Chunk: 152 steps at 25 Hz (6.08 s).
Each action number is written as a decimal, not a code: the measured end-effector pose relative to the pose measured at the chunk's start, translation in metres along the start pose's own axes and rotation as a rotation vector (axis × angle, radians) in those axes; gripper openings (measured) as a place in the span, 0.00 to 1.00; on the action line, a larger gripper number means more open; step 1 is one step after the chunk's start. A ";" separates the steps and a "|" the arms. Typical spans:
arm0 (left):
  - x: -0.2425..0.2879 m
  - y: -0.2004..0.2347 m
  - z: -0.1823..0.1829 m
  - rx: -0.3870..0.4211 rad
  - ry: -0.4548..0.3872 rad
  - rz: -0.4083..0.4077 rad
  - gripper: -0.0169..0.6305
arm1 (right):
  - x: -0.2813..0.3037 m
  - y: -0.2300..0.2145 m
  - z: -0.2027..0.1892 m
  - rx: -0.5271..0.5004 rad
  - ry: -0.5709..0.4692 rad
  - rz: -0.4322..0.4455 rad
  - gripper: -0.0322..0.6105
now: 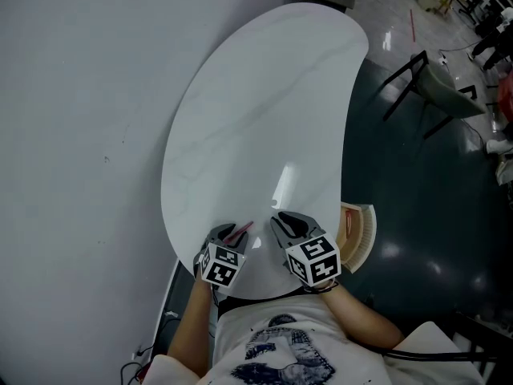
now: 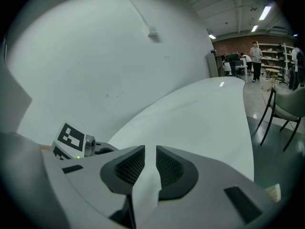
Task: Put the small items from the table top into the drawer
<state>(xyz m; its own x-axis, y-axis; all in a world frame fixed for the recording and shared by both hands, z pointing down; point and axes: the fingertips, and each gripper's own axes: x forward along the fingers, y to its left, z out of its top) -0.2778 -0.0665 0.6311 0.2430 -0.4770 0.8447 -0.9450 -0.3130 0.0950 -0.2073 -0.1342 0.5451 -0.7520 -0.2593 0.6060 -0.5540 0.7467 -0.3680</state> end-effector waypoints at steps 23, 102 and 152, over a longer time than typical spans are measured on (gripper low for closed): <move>-0.007 0.002 -0.014 -0.055 -0.046 0.026 0.13 | -0.041 0.009 -0.003 0.103 -0.073 -0.148 0.19; -0.020 -0.409 0.054 0.257 -0.207 -0.143 0.13 | -0.421 -0.070 -0.250 0.375 -0.324 -0.482 0.19; 0.260 -0.352 0.058 -0.006 0.031 -0.104 0.13 | -0.252 -0.286 -0.314 0.564 -0.186 -0.444 0.19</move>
<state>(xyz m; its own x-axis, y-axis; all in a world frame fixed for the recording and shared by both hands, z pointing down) 0.1309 -0.1277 0.7867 0.3331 -0.4165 0.8459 -0.9163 -0.3544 0.1864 0.2528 -0.0903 0.7196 -0.4345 -0.6004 0.6713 -0.8819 0.1323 -0.4525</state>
